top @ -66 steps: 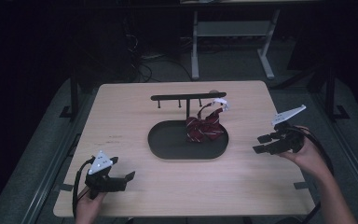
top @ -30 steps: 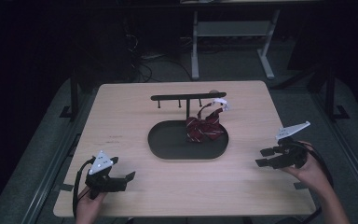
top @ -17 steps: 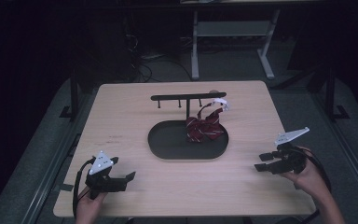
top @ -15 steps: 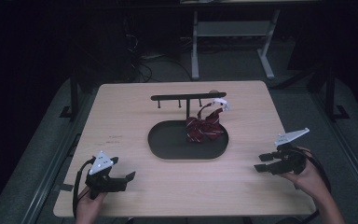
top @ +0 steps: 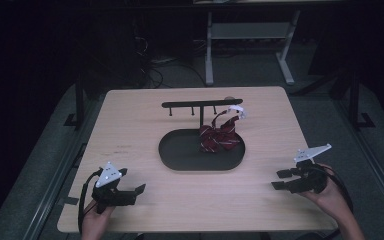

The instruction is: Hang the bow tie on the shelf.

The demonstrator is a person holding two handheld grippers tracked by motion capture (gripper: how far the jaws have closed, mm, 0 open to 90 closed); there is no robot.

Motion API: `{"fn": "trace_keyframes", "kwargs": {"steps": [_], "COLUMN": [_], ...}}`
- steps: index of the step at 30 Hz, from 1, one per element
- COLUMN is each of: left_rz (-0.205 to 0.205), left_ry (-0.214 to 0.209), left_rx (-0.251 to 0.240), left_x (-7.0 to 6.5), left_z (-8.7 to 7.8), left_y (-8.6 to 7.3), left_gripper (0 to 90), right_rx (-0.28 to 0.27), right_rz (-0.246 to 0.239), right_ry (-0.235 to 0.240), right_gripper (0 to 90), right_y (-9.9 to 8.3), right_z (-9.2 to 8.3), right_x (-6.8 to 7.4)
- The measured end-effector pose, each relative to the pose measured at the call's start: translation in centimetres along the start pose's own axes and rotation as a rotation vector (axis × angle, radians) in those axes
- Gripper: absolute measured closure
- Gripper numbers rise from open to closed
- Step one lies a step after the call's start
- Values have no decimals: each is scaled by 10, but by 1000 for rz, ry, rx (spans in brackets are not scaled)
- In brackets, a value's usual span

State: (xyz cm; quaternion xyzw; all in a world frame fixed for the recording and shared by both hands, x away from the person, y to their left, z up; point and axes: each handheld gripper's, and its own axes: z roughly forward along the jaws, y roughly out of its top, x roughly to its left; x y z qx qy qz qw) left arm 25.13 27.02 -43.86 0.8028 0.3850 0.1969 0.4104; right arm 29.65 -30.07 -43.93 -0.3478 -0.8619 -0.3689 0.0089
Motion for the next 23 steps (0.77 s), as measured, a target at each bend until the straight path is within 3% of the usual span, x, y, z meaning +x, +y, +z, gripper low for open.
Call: {"fn": "trace_keyframes", "kwargs": {"steps": [13,23], "left_rz": [2,-4], "left_ry": [-3,3], "left_rx": [3,0], "left_x": [-1,0], "left_z": [1,1], "left_y": [0,1], "left_gripper": [130,130], "right_rx": [-18,-76], "right_rz": [4,3], "right_ry": [2,-21], "right_gripper": [429,419], "right_y": [-8,-18], "right_z": [4,-1], "right_x": [10,18]}}
